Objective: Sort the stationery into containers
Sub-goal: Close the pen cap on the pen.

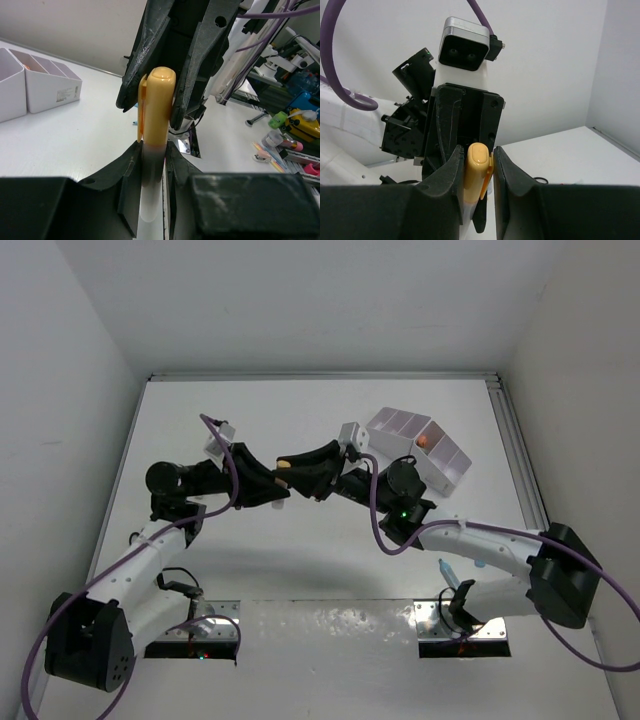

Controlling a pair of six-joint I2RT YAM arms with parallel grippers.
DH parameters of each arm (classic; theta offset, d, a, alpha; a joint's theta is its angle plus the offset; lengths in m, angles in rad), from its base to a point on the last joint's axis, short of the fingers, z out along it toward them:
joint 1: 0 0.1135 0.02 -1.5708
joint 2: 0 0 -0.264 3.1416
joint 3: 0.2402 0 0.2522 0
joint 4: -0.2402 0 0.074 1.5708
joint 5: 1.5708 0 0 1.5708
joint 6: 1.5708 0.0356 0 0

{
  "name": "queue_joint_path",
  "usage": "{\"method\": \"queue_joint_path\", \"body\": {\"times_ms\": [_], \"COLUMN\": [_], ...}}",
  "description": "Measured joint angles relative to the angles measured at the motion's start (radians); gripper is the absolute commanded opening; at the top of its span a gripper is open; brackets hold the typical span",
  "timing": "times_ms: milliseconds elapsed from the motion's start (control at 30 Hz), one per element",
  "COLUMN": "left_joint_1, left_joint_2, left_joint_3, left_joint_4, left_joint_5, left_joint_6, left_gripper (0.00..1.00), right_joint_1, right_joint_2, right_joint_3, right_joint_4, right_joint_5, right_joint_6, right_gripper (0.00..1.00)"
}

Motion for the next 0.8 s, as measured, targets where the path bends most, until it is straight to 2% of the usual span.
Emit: {"method": "queue_joint_path", "body": {"times_ms": [300, 800], "left_joint_1": [0.005, 0.007], "left_joint_2": [0.004, 0.019], "left_joint_3": [0.000, 0.004], "left_joint_4": [-0.012, -0.018], "left_joint_5": [0.007, 0.014], "left_joint_6": [0.010, 0.034], "left_gripper": [0.00, 0.00], "right_joint_1": [0.003, 0.001], "right_joint_2": [0.028, 0.029], "right_joint_3": [-0.011, -0.012], "right_joint_4": [0.051, 0.029], "right_joint_5": [0.004, -0.005], "right_joint_6": [-0.014, -0.066], "right_gripper": [0.00, 0.00]}}
